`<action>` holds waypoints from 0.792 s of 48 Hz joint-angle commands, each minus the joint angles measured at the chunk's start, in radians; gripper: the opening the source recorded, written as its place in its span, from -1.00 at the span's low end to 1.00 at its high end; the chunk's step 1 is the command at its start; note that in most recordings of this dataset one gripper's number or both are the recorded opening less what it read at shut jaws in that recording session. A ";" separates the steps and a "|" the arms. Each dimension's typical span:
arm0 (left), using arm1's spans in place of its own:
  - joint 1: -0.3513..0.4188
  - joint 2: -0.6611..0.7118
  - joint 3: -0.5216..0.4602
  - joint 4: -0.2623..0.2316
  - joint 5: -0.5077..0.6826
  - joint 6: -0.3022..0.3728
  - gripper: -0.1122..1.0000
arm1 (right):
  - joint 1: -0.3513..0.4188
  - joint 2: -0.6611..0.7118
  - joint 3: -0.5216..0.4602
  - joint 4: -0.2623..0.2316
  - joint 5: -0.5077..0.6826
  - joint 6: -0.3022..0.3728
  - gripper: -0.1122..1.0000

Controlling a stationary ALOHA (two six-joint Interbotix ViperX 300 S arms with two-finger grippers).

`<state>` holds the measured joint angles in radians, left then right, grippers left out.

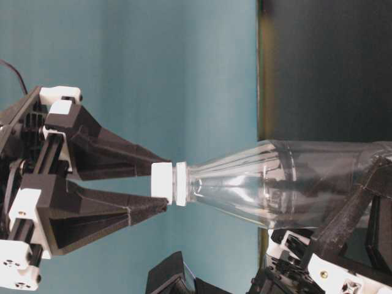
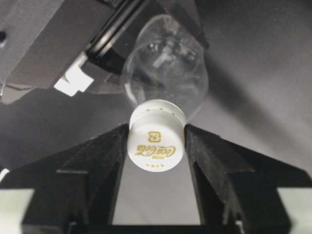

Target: Open the bottle cap by holding the bottle with the left arm and twisting the cap with the right arm.

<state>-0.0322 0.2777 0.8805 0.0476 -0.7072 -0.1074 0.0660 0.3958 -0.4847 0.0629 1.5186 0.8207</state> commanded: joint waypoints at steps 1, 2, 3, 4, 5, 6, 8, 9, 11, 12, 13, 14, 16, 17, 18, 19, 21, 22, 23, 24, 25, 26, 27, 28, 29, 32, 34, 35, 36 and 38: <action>0.002 0.012 0.009 -0.002 0.020 -0.003 0.70 | 0.012 0.003 -0.003 0.008 -0.003 -0.034 -0.13; 0.002 0.011 0.009 -0.002 0.020 -0.003 0.70 | 0.012 0.003 -0.005 0.009 -0.003 -0.040 -0.13; 0.002 0.012 0.009 -0.003 0.020 -0.002 0.70 | 0.012 0.003 -0.006 0.014 -0.002 -0.046 -0.13; 0.002 0.012 0.009 -0.002 0.020 -0.003 0.70 | 0.012 0.003 -0.006 0.015 -0.003 -0.052 -0.13; 0.002 0.012 0.009 -0.002 0.018 -0.003 0.70 | 0.012 0.003 -0.006 0.018 -0.003 -0.057 -0.13; 0.002 0.011 0.009 -0.002 0.018 -0.002 0.70 | 0.012 0.003 -0.006 0.020 -0.002 -0.061 -0.13; 0.002 0.011 0.008 -0.002 0.020 -0.002 0.70 | 0.012 0.003 -0.006 0.023 -0.002 -0.071 -0.13; 0.002 0.011 0.008 -0.002 0.020 -0.003 0.70 | 0.012 0.003 -0.006 0.023 -0.002 -0.075 -0.13; 0.003 0.012 0.008 -0.002 0.020 -0.002 0.70 | 0.011 0.003 -0.006 0.026 -0.002 -0.089 -0.13; 0.003 0.011 0.008 -0.002 0.018 -0.003 0.70 | 0.011 0.003 -0.008 0.029 -0.002 -0.098 -0.13; 0.003 0.011 0.008 -0.002 0.020 -0.003 0.70 | 0.011 0.003 -0.008 0.032 -0.003 -0.112 -0.13; 0.003 0.011 0.009 -0.002 0.020 -0.002 0.70 | 0.011 0.003 -0.008 0.037 -0.003 -0.126 -0.13; 0.003 0.012 0.011 -0.003 0.020 -0.003 0.70 | 0.011 0.003 -0.009 0.048 -0.006 -0.158 -0.13; 0.003 0.011 0.009 -0.002 0.020 -0.002 0.70 | 0.009 0.003 -0.011 0.054 -0.006 -0.192 -0.13; 0.003 0.011 0.011 -0.002 0.020 -0.003 0.70 | 0.009 0.003 -0.011 0.057 -0.006 -0.216 -0.13; 0.003 0.011 0.011 -0.003 0.020 -0.002 0.70 | 0.009 0.003 -0.011 0.058 -0.005 -0.242 -0.13; 0.003 0.011 0.011 -0.002 0.020 -0.002 0.70 | 0.008 0.005 -0.012 0.060 -0.005 -0.302 -0.13; 0.003 0.011 0.011 -0.002 0.020 -0.002 0.70 | 0.009 0.003 -0.012 0.060 -0.005 -0.333 -0.13; 0.003 0.011 0.011 -0.002 0.018 -0.002 0.70 | 0.008 0.005 -0.012 0.060 -0.005 -0.364 -0.13; 0.003 0.011 0.011 -0.002 0.020 -0.002 0.70 | 0.008 0.005 -0.014 0.060 -0.005 -0.394 -0.13; 0.003 0.011 0.011 -0.002 0.018 -0.002 0.70 | 0.008 0.006 -0.015 0.060 -0.005 -0.422 -0.13; 0.003 0.011 0.011 -0.002 0.018 -0.002 0.70 | 0.008 0.008 -0.018 0.060 -0.006 -0.462 -0.13; 0.003 0.011 0.009 -0.002 0.020 -0.002 0.70 | 0.008 0.008 -0.021 0.060 -0.005 -0.485 -0.13; 0.003 0.011 0.011 -0.002 0.020 -0.003 0.70 | 0.008 0.009 -0.023 0.060 -0.003 -0.508 -0.13; 0.003 0.011 0.011 -0.002 0.020 -0.002 0.70 | 0.008 0.011 -0.026 0.061 -0.003 -0.529 -0.13; 0.003 0.011 0.009 -0.002 0.020 -0.002 0.70 | 0.008 0.014 -0.037 0.061 -0.002 -0.598 -0.13; 0.003 0.011 0.009 -0.002 0.020 -0.002 0.70 | 0.008 0.015 -0.040 0.061 -0.002 -0.641 -0.13; 0.003 0.011 0.011 -0.002 0.020 -0.002 0.70 | 0.008 0.015 -0.041 0.060 -0.002 -0.663 -0.13; 0.003 0.011 0.009 -0.002 0.018 -0.002 0.70 | 0.008 0.015 -0.043 0.061 -0.002 -0.684 -0.13; 0.003 0.011 0.011 -0.002 0.020 -0.003 0.70 | 0.011 0.017 -0.043 0.061 0.000 -0.742 -0.13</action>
<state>-0.0322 0.2761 0.8805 0.0476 -0.7056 -0.1058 0.0506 0.4126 -0.5154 0.1212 1.5202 0.1442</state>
